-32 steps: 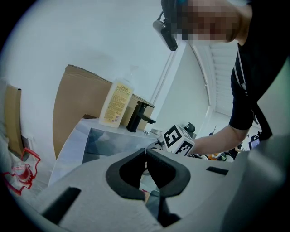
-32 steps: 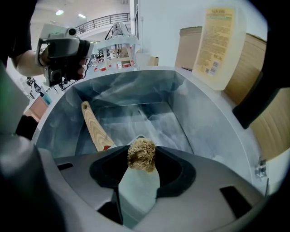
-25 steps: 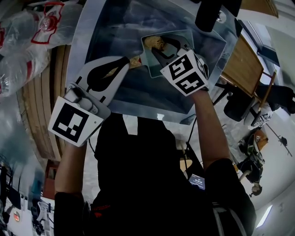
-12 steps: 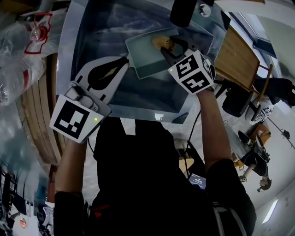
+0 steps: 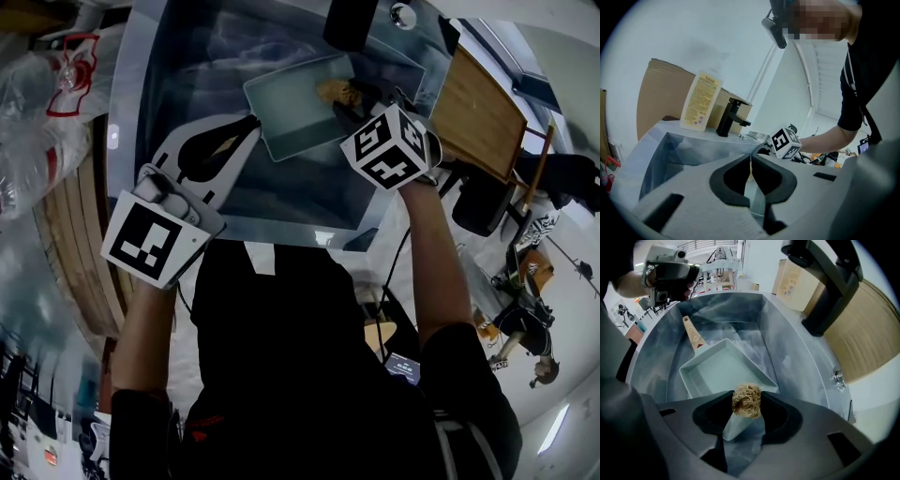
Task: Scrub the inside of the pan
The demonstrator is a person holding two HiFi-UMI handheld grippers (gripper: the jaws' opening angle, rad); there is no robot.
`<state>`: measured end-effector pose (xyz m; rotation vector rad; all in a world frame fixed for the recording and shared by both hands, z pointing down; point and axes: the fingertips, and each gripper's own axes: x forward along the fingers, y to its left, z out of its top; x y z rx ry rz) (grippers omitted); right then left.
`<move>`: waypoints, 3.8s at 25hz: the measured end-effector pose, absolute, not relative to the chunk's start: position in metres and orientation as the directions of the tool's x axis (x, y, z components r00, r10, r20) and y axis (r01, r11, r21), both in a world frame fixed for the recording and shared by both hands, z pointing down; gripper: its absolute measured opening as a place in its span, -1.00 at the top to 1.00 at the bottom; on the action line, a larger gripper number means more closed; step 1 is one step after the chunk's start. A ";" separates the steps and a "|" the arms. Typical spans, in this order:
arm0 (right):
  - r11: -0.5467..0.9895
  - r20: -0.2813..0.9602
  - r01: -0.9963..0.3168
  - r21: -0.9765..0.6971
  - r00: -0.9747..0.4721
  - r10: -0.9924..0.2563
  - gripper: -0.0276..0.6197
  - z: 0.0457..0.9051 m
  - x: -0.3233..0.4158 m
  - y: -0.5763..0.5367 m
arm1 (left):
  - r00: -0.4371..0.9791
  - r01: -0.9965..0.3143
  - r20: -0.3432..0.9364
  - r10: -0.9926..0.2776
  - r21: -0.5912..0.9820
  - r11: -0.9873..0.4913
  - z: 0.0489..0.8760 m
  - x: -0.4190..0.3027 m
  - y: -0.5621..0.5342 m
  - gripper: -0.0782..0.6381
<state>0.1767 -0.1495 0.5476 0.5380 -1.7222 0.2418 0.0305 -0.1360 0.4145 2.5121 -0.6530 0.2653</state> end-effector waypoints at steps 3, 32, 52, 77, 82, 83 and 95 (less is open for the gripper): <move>0.877 0.970 -0.464 0.125 -0.130 -0.207 0.36 0.550 0.175 -0.145 | 0.865 -0.499 0.311 -0.394 0.443 -0.745 0.414 0.032 -0.133 0.71; 0.895 0.959 -0.439 0.080 -0.212 -0.190 0.36 0.555 0.102 -0.123 | 0.847 -0.530 0.323 -0.423 0.431 -0.730 0.408 -0.015 -0.110 0.71; 0.893 0.957 -0.440 0.101 -0.203 -0.208 0.36 0.542 0.112 -0.121 | 0.847 -0.529 0.312 -0.430 0.420 -0.737 0.399 -0.012 -0.108 0.71; 0.913 0.991 -0.393 0.109 -0.032 -0.131 0.36 0.550 0.179 -0.102 | 0.868 -0.493 0.298 -0.397 0.426 -0.759 0.398 0.024 -0.112 0.71; 0.912 0.992 -0.397 0.099 -0.035 -0.123 0.36 0.552 0.178 -0.100 | 0.868 -0.494 0.299 -0.397 0.424 -0.759 0.396 0.023 -0.112 0.71; 0.911 0.992 -0.400 0.097 -0.040 -0.123 0.36 0.552 0.177 -0.100 | 0.867 -0.494 0.299 -0.397 0.424 -0.759 0.397 0.023 -0.112 0.71; 0.919 0.987 -0.390 0.060 -0.112 -0.112 0.36 0.552 0.134 -0.092 | 0.857 -0.513 0.304 -0.416 0.420 -0.749 0.396 0.001 -0.107 0.71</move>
